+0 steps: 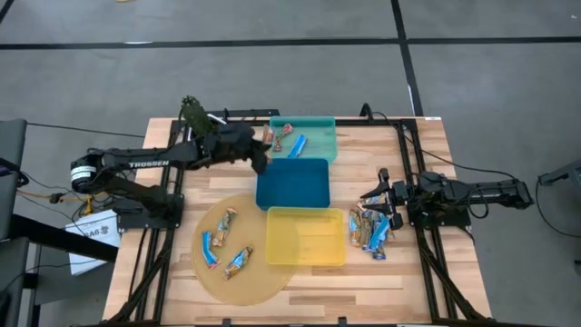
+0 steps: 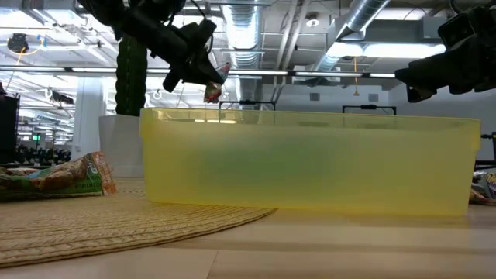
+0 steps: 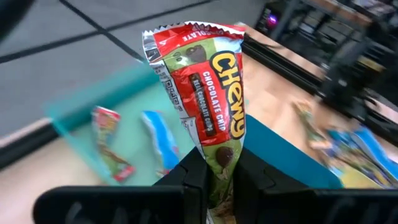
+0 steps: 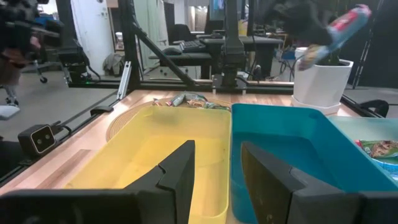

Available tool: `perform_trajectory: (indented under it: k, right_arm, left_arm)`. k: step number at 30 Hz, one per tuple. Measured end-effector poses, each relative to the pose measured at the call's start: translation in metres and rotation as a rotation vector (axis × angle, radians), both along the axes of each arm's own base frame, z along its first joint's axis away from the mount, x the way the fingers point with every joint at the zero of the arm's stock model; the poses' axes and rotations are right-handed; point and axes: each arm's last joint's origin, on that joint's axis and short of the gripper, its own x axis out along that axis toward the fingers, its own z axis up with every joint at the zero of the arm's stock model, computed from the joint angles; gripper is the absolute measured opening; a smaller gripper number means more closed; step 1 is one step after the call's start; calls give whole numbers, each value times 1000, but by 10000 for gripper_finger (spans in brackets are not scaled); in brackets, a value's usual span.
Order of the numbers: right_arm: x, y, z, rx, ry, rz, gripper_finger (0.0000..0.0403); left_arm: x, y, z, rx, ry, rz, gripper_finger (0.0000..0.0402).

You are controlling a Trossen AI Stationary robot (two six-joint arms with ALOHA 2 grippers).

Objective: Pick and place Granola Bars by type
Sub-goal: Put the red granola bar into the green bin

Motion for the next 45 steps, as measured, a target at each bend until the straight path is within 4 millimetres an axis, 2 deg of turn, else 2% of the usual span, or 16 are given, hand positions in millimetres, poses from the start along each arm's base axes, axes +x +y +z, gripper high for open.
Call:
perform_trajectory:
  k: [4, 10, 18, 32, 45]
  right_arm:
    - [0, 0, 0, 0, 0, 0, 124]
    - [0, 0, 0, 0, 0, 0, 124]
    - [0, 0, 0, 0, 0, -1, 124]
    - [0, 0, 0, 0, 0, 0, 124]
    - [0, 0, 0, 0, 0, 0, 124]
  left_arm:
    - [-4, 10, 0, 7, 5, 38, 35]
    - [-5, 13, 1, 51, 12, 63, 35]
    - [5, 24, -8, 76, 70, 114, 35]
    - [73, 76, -14, 152, 243, 81, 35]
    - [120, 125, -35, 57, 502, 70, 35]
